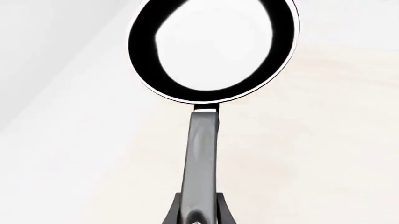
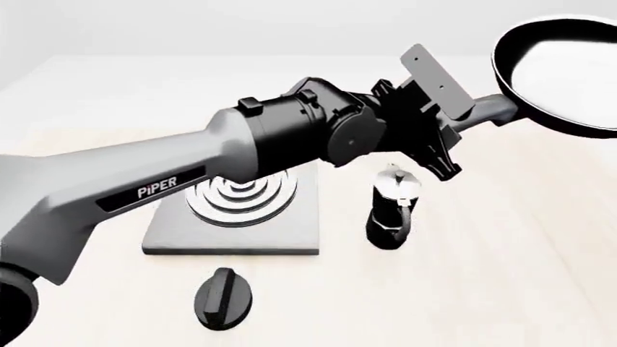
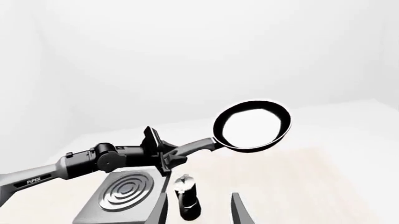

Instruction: Put the frying pan on the stove.

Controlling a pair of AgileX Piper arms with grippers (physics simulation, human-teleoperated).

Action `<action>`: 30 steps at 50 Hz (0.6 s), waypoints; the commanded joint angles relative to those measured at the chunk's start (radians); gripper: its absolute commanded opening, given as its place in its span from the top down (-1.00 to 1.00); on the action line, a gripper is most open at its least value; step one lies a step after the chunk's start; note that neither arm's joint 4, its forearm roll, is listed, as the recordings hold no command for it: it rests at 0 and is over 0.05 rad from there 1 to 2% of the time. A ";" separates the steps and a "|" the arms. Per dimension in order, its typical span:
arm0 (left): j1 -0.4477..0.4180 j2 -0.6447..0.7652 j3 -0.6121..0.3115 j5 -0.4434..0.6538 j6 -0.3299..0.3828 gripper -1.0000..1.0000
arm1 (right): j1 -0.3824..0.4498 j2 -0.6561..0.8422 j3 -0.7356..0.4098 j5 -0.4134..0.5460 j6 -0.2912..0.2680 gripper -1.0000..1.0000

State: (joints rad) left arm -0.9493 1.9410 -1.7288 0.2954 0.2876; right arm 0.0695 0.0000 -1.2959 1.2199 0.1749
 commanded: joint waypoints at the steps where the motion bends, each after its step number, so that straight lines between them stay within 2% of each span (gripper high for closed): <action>1: 0.061 -0.110 0.064 -0.019 0.030 1.00 | 0.001 0.000 -0.002 0.000 -0.008 -1.00; 4: 0.087 -0.131 0.076 -0.015 0.033 1.00 | 0.000 0.000 -0.003 0.000 -0.009 -1.00; 30: 0.259 -0.413 0.405 -0.070 0.026 1.00 | 0.009 0.000 -0.006 0.000 -0.035 -1.00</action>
State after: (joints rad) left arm -0.7539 1.6380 -1.4110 0.2533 0.2861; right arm 0.0762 0.0000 -1.3019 1.2199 0.1484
